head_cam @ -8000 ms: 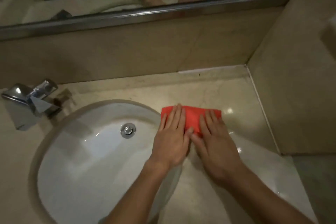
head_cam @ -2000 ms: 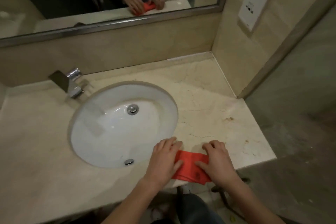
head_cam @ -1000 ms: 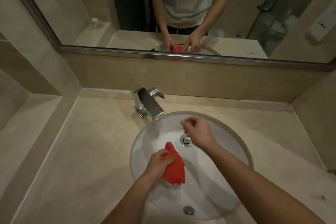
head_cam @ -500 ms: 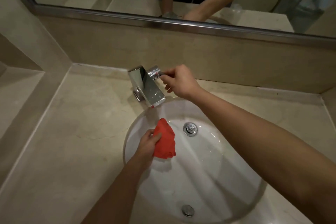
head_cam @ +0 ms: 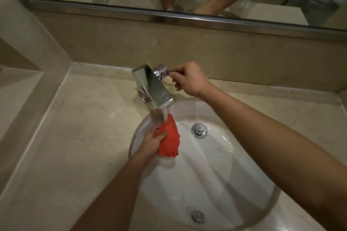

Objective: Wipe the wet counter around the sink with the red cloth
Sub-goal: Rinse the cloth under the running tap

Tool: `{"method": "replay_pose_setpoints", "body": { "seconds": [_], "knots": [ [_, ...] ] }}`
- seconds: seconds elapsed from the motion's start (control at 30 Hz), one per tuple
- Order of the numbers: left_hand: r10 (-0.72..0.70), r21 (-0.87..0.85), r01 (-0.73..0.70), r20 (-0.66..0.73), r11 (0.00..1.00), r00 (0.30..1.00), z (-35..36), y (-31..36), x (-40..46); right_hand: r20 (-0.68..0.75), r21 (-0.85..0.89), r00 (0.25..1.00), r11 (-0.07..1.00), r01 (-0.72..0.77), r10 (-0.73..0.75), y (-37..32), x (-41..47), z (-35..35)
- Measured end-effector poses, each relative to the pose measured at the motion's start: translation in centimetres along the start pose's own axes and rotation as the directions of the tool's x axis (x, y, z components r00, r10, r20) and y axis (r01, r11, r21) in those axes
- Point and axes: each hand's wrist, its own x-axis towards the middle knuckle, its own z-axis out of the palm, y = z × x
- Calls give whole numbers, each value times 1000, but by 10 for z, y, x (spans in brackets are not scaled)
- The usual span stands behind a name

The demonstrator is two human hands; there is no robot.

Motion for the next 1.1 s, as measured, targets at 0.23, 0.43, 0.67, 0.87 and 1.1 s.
{"method": "replay_pose_setpoints", "body": {
  "seconds": [0.23, 0.43, 0.67, 0.87, 1.1],
  "knots": [
    [10, -101, -10, 0, 995, 1000, -5, -4, 3, -128, 244, 988, 968, -56, 89, 30, -43, 28],
    [22, -117, -6, 136, 993, 990, -11, 2, 3, 40, 393, 904, 825, -406, 426, 100, -89, 88],
    [20, -209, 16, 170, 978, 985, -15, 7, 8, 415, 729, 758, 315, -608, 504, 102, -87, 113],
    [50, -288, -82, -116, 954, 992, -6, -1, 11, 309, 762, 825, 397, -512, 472, 102, -93, 120],
    [-152, -554, 24, -187, 832, 970, 16, 2, 23, 298, 860, 809, 226, -458, 506, 125, -104, 121]
  ]
}}
